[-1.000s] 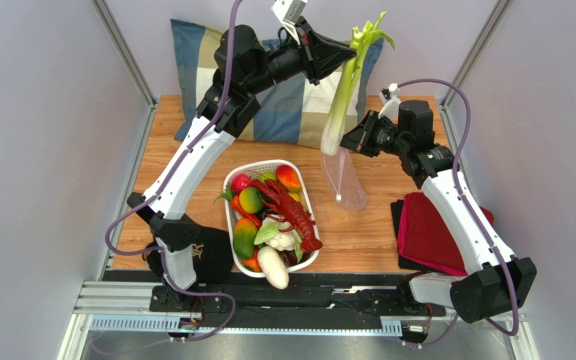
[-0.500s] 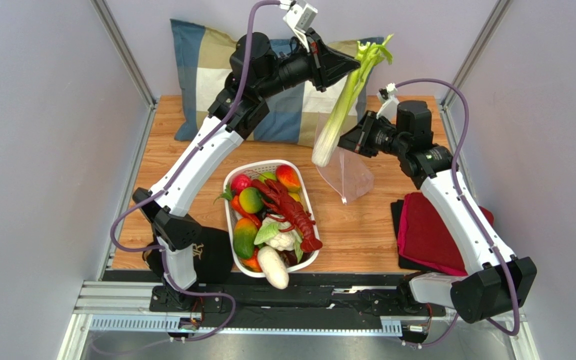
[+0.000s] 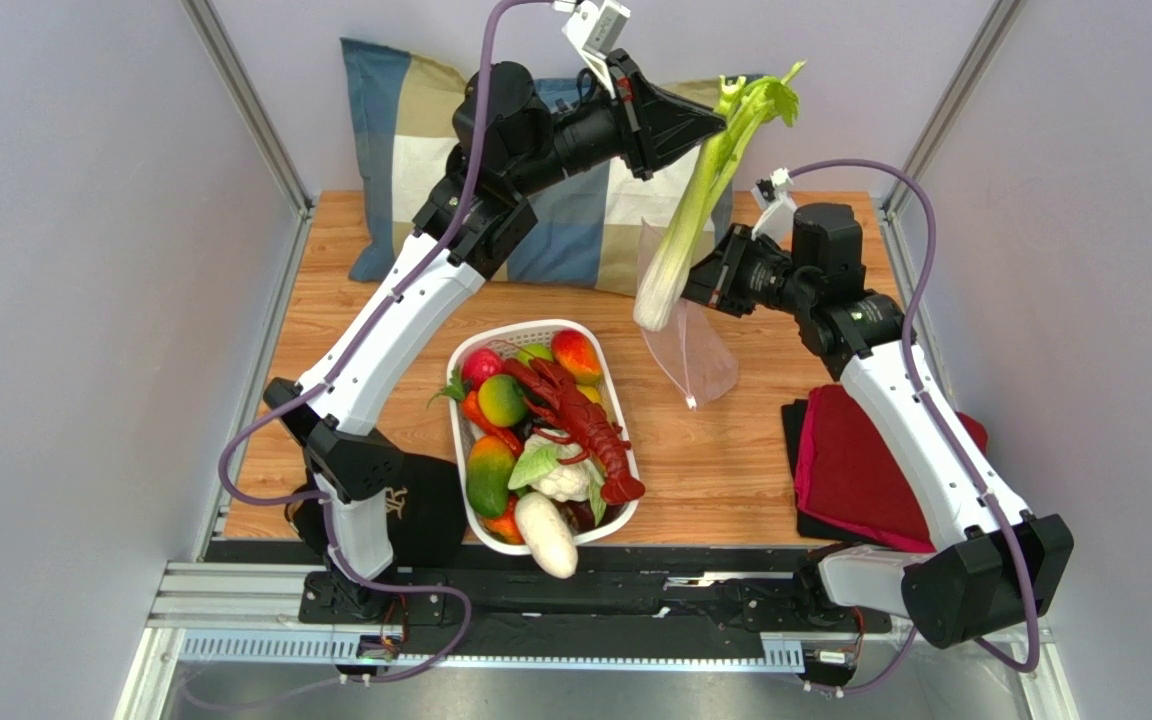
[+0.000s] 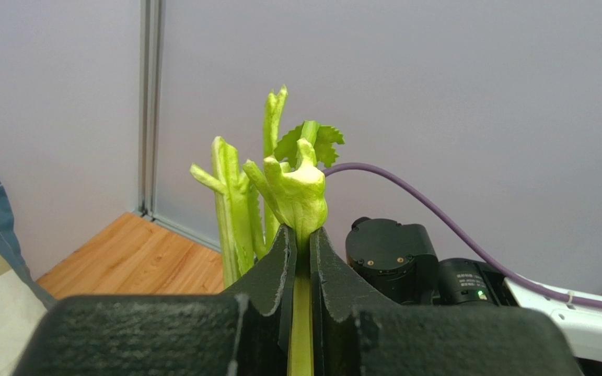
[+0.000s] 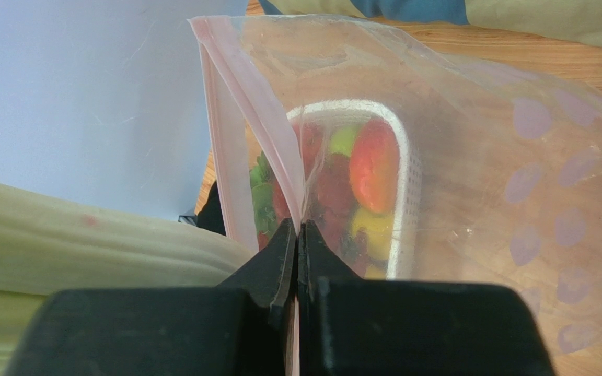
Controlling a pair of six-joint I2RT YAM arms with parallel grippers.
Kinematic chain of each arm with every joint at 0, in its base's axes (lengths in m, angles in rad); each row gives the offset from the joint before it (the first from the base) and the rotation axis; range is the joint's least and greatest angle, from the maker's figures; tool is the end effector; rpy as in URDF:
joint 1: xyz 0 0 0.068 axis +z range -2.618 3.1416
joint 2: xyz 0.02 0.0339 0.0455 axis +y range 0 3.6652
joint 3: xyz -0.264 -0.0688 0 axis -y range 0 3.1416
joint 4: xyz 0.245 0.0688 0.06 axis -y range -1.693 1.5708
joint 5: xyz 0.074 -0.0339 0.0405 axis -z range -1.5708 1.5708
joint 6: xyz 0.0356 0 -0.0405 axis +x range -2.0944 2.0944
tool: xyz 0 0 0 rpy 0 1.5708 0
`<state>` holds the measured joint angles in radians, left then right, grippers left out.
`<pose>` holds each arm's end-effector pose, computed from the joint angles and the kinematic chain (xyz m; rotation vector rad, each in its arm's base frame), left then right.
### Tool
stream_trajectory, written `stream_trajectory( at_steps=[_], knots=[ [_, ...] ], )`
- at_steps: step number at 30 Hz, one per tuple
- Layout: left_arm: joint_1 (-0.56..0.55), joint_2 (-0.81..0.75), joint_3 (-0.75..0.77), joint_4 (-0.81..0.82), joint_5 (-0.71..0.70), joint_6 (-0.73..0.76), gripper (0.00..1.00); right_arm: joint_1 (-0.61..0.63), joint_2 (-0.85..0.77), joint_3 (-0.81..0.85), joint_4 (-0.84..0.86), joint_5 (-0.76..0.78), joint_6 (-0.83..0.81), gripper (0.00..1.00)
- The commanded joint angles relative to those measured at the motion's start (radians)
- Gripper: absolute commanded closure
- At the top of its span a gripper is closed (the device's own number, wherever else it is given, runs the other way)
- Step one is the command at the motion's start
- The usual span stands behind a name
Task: Place the food in the zip-top bag and seal the zipper
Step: Place the fake vegetable in the zipper food storage bag.
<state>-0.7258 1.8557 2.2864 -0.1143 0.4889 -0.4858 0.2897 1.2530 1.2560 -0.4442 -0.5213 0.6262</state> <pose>0.2821 -0.2727 0.5565 0.6180 1.2746 -1.3269 0.2605 0.0962 0.3802 0.0018 2.1261 1.0888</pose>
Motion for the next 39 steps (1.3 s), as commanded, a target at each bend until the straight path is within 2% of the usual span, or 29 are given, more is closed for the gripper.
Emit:
stream_trajectory(
  at_steps=[1, 10, 20, 23, 30, 39],
  knots=[
    [-0.006, -0.009, 0.032, 0.079, 0.014, -0.030, 1.00, 0.006, -0.021, 0.005, 0.070, -0.032, 0.024, 1.00],
    [-0.006, 0.008, 0.077, 0.104, 0.036, -0.053, 1.00, 0.005, -0.015, -0.015, 0.091, -0.032, 0.027, 1.00],
    [-0.006, 0.013, 0.059, 0.136, 0.051, -0.086, 1.00, 0.005, -0.009, -0.014, 0.108, -0.055, 0.038, 1.00],
    [-0.001, -0.009, 0.001, 0.148, 0.051, -0.070, 1.00, 0.000, -0.012, -0.018, 0.094, -0.052, 0.038, 1.00],
    [0.051, -0.107, -0.237, 0.176, 0.002, -0.014, 1.00, -0.026, -0.032, -0.012, 0.121, -0.137, 0.089, 1.00],
    [0.063, -0.158, -0.298, 0.223, -0.124, 0.084, 1.00, -0.058, -0.017, -0.032, 0.228, -0.252, 0.331, 1.00]
  ],
)
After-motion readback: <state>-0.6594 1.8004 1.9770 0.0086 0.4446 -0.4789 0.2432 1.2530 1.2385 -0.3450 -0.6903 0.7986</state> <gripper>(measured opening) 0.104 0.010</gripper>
